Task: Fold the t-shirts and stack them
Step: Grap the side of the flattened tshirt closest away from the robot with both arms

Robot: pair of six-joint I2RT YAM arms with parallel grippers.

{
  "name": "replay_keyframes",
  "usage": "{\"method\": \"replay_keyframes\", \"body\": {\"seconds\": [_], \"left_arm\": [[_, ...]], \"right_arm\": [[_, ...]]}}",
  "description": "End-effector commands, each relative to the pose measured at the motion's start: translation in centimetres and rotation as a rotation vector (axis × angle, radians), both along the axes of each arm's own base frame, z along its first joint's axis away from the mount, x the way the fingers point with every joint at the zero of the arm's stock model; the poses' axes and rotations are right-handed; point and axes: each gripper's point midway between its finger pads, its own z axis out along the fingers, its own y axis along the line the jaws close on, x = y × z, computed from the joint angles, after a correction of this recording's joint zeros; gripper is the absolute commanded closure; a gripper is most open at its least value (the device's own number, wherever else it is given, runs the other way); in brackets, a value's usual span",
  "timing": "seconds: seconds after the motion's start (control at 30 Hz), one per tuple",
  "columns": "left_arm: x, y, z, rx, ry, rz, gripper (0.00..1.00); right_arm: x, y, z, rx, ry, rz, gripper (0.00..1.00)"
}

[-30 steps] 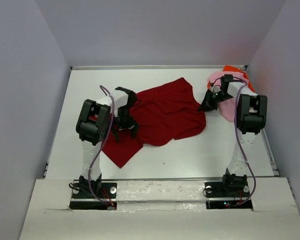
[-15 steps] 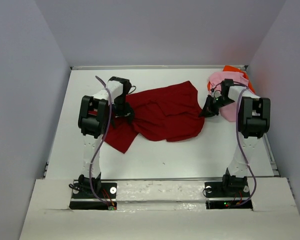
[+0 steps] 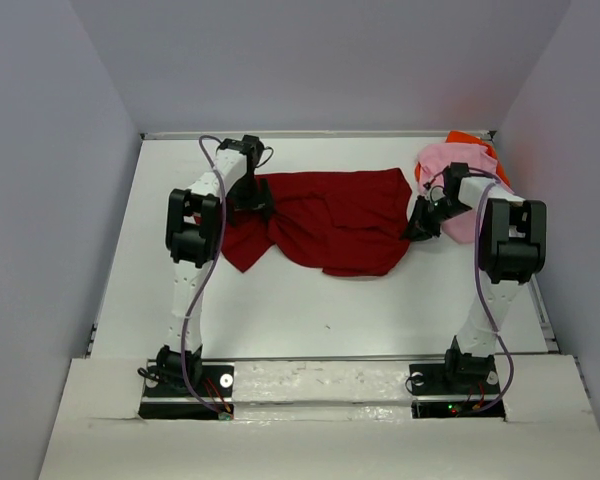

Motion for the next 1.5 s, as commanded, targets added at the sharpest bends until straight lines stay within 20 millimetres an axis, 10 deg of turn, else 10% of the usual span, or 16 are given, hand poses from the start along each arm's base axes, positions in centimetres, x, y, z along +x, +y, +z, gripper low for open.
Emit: {"method": "replay_keyframes", "body": {"seconds": [0.0,0.17,0.37,0.53,0.67,0.8,1.3,1.47], "left_arm": [[-2.5,0.3,1.0,0.021,0.030,-0.050,0.01],[-5.4,-0.2,4.1,0.015,0.023,-0.013,0.01],[-4.9,-4.3,17.9,-0.313,-0.336,0.058,0.01],[-7.8,-4.7,24.6,-0.457,-0.467,0.098,0.01],[-15.5,-6.0,18.2,-0.575,-0.178,0.255,0.01],[-20.1,-7.2,16.2,-0.762,-0.167,0.369,0.01],[-19.7,-5.5,16.5,-0.746,-0.222,0.717,0.01],[-21.0,-5.1,11.9,-0.635,-0.102,0.767,0.01]], "right_arm": [[1.8,-0.3,1.2,-0.024,-0.071,-0.008,0.84],[3.3,-0.1,1.0,0.000,-0.071,-0.014,0.84],[3.5,0.0,0.6,0.007,-0.062,-0.005,0.84],[3.2,0.0,0.1,0.008,-0.053,0.004,0.84],[3.4,0.1,0.0,0.023,-0.047,0.004,0.84],[3.9,0.3,0.3,0.036,-0.054,0.006,0.84],[4.2,0.8,0.8,0.071,-0.066,0.006,0.84],[4.3,0.8,0.9,0.075,-0.069,0.007,0.84]]}}
